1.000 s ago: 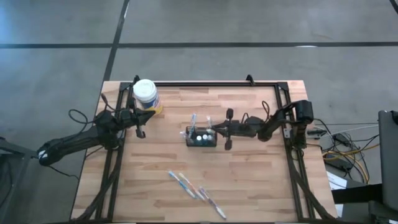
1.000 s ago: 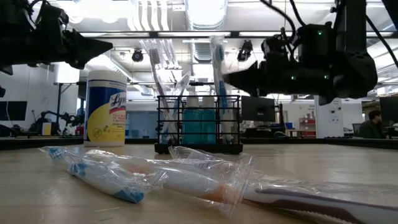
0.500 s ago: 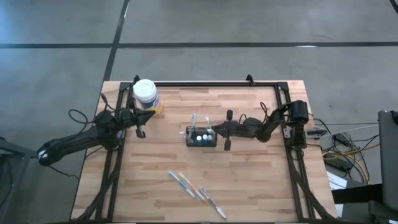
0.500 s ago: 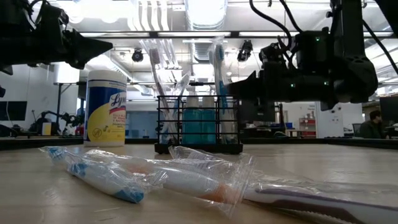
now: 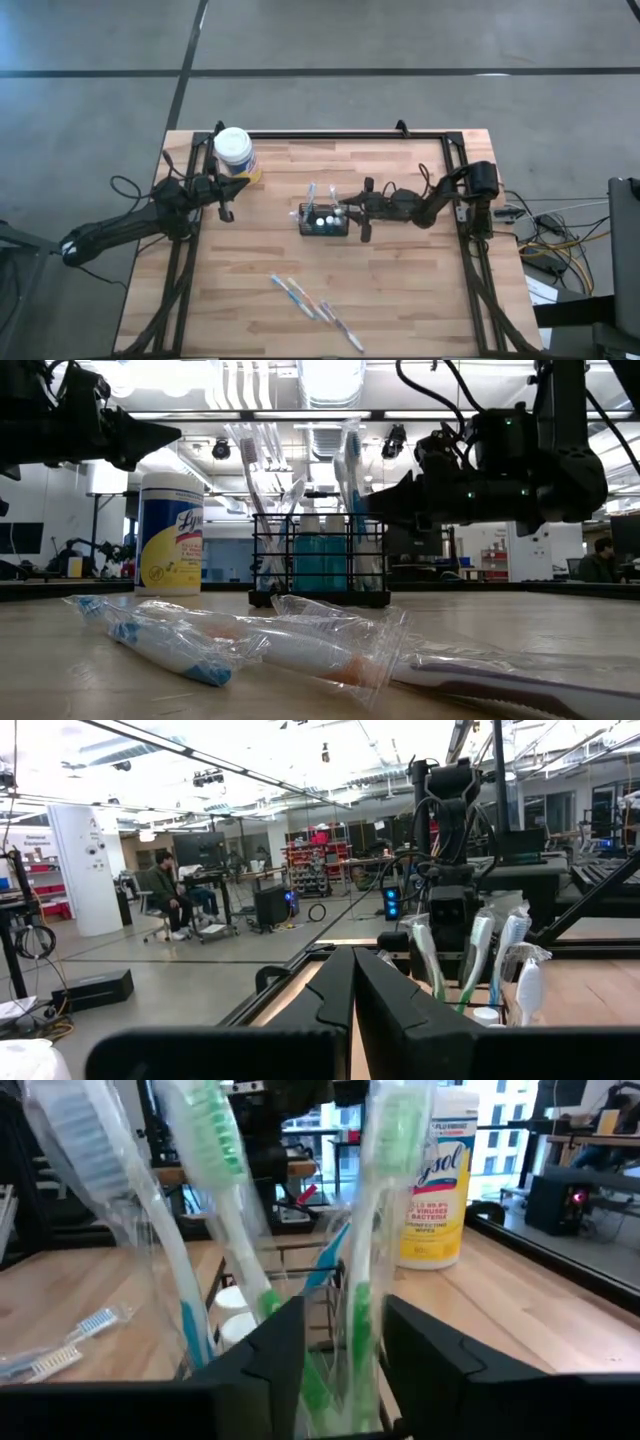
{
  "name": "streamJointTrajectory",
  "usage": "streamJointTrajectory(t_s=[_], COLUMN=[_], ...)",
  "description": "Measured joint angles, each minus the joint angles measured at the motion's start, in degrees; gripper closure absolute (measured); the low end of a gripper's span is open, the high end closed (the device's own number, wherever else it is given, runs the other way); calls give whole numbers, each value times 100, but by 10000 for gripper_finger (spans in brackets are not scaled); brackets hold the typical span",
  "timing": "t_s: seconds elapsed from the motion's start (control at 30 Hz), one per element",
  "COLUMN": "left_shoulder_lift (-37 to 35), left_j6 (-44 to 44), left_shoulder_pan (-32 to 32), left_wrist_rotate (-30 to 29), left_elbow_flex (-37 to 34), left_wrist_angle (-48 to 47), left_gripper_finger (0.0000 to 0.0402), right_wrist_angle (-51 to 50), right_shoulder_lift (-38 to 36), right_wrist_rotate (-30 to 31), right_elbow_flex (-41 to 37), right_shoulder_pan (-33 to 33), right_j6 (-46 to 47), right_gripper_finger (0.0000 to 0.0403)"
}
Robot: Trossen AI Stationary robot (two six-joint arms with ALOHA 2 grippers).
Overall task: Pick & Place toothbrushing station
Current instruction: Put the purple toothbrush into the wire organizer
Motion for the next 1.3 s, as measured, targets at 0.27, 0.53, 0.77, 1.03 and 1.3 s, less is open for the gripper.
streamJointTrajectory(t_s=[0.27,0.53,0.77,1.03,1.3], left_shoulder_lift=[0,0,0,0,18], left_j6=[2,-1,-120,-357,-390], left_shoulder_pan=[0,0,-2,-4,-11], left_wrist_rotate=[0,2,147,734,1021], left_elbow_flex=[0,0,0,0,2], left_wrist_angle=[2,4,2,-57,-525], left_gripper_finger=[387,387,388,388,388], right_wrist_angle=[-19,-2182,-4254,-5820,-5706], right_shoulder_lift=[-577,-2430,-4560,-6470,-6879], right_wrist_rotate=[-6,-48,464,1516,2299], right_elbow_flex=[-55,-157,-157,-305,-910], right_shoulder_pan=[23,29,422,1478,2063], right_j6=[-136,-174,-436,-842,-964], right_gripper_finger=[233,227,240,323,391])
